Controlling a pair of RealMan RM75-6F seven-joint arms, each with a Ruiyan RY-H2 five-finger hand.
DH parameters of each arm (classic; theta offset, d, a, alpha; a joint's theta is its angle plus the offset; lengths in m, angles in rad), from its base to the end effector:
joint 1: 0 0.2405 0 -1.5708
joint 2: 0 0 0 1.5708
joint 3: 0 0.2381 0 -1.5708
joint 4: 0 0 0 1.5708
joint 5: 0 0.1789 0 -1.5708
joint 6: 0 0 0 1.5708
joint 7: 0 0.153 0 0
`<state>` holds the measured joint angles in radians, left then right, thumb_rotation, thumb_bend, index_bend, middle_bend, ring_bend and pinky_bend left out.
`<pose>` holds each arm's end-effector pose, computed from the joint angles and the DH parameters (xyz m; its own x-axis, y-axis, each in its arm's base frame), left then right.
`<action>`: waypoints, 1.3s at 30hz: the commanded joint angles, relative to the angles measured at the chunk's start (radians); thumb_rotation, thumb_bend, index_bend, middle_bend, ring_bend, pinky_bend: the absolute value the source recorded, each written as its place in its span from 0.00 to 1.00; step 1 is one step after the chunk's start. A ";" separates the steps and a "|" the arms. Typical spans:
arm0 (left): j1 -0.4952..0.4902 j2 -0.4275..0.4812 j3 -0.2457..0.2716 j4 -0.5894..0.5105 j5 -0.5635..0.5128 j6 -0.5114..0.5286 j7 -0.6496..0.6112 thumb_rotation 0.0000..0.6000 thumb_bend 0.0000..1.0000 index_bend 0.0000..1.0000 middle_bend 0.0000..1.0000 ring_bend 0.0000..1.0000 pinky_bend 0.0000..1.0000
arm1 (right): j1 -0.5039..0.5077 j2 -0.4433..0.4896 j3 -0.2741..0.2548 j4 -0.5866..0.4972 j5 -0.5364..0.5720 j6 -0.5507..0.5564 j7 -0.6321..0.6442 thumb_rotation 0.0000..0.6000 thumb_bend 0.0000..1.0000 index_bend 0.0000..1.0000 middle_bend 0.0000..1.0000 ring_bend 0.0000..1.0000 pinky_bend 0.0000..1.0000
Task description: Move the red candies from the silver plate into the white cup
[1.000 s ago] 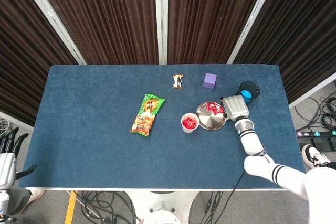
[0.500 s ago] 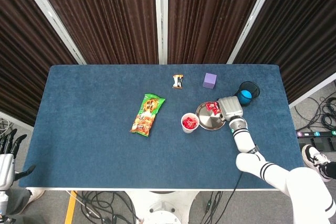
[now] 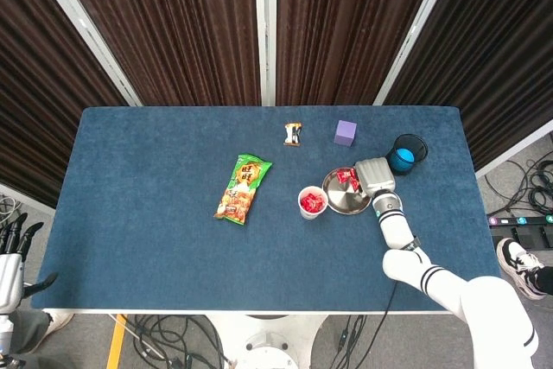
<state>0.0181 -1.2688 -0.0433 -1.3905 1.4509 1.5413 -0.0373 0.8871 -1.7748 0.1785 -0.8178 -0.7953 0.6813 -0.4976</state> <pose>-0.3294 0.1534 0.1637 0.4277 -0.0103 0.9039 0.8953 0.1428 -0.4220 -0.2076 -0.4101 -0.0119 0.6492 -0.3433 0.6787 -0.7503 -0.1427 0.6455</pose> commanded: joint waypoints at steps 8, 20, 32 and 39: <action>-0.003 0.004 -0.001 -0.003 0.008 0.003 0.002 1.00 0.00 0.21 0.12 0.10 0.12 | -0.051 0.205 0.046 -0.373 -0.151 0.158 0.099 1.00 0.36 0.56 1.00 0.95 1.00; 0.003 0.017 -0.002 -0.022 0.015 0.023 0.010 1.00 0.00 0.21 0.12 0.10 0.12 | -0.028 0.257 0.069 -0.561 -0.204 0.159 0.154 1.00 0.36 0.56 1.00 0.95 1.00; 0.005 0.010 -0.002 -0.009 0.009 0.017 -0.001 1.00 0.00 0.21 0.12 0.10 0.12 | -0.008 0.208 0.038 -0.545 -0.192 0.148 0.134 1.00 0.35 0.55 1.00 0.95 1.00; 0.001 0.004 -0.003 0.000 0.010 0.012 -0.003 1.00 0.00 0.21 0.12 0.10 0.12 | -0.018 0.232 0.026 -0.579 -0.196 0.157 0.137 1.00 0.35 0.49 1.00 0.95 1.00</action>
<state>0.0190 -1.2651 -0.0464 -1.3908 1.4613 1.5535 -0.0406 0.8702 -1.5442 0.2057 -1.3952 -0.9906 0.8368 -0.3609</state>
